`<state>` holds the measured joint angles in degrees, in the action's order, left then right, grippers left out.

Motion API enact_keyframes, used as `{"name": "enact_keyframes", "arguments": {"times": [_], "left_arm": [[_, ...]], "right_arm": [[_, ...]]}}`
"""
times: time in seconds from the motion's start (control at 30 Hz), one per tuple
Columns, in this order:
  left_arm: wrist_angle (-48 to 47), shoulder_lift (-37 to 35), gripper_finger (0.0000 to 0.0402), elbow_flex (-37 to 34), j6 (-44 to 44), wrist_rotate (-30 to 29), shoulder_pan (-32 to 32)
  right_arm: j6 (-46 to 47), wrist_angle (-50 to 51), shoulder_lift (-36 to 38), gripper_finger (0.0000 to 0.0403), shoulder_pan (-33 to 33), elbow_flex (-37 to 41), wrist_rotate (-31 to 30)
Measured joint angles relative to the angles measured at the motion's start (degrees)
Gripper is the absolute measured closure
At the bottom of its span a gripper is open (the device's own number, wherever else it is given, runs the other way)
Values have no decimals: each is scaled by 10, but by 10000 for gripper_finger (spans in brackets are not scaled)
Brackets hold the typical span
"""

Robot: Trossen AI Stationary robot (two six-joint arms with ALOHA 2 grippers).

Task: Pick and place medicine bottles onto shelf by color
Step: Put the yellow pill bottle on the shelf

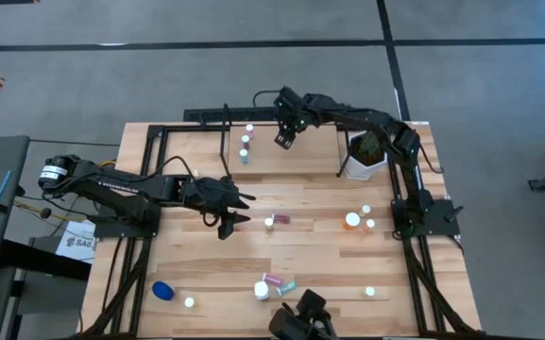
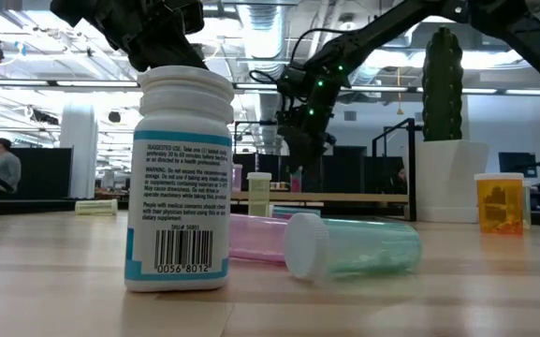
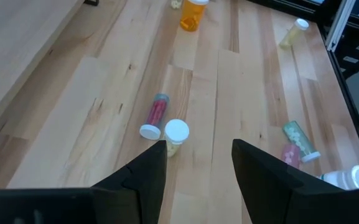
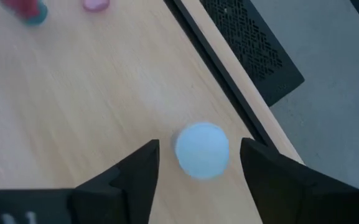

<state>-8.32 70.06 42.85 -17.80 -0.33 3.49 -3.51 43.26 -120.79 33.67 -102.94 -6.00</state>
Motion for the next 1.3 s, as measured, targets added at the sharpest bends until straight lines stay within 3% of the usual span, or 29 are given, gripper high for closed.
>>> {"name": "enact_keyframes", "arguments": {"times": [0.37,0.83,0.97,1.07,1.3], "left_arm": [[0,0,233,0,-5,8,3],[-30,0,233,0,-42,10,34],[-43,0,233,0,-67,5,46],[-56,-8,233,0,-79,-9,56],[-49,-27,233,0,-82,-77,78]], "right_arm": [[24,197,1,154,-31,-96,-1],[28,323,1,154,-192,-84,-1],[47,318,18,154,-244,-18,-1],[78,282,63,154,-279,73,-3],[203,34,231,154,-341,339,-18]]}}
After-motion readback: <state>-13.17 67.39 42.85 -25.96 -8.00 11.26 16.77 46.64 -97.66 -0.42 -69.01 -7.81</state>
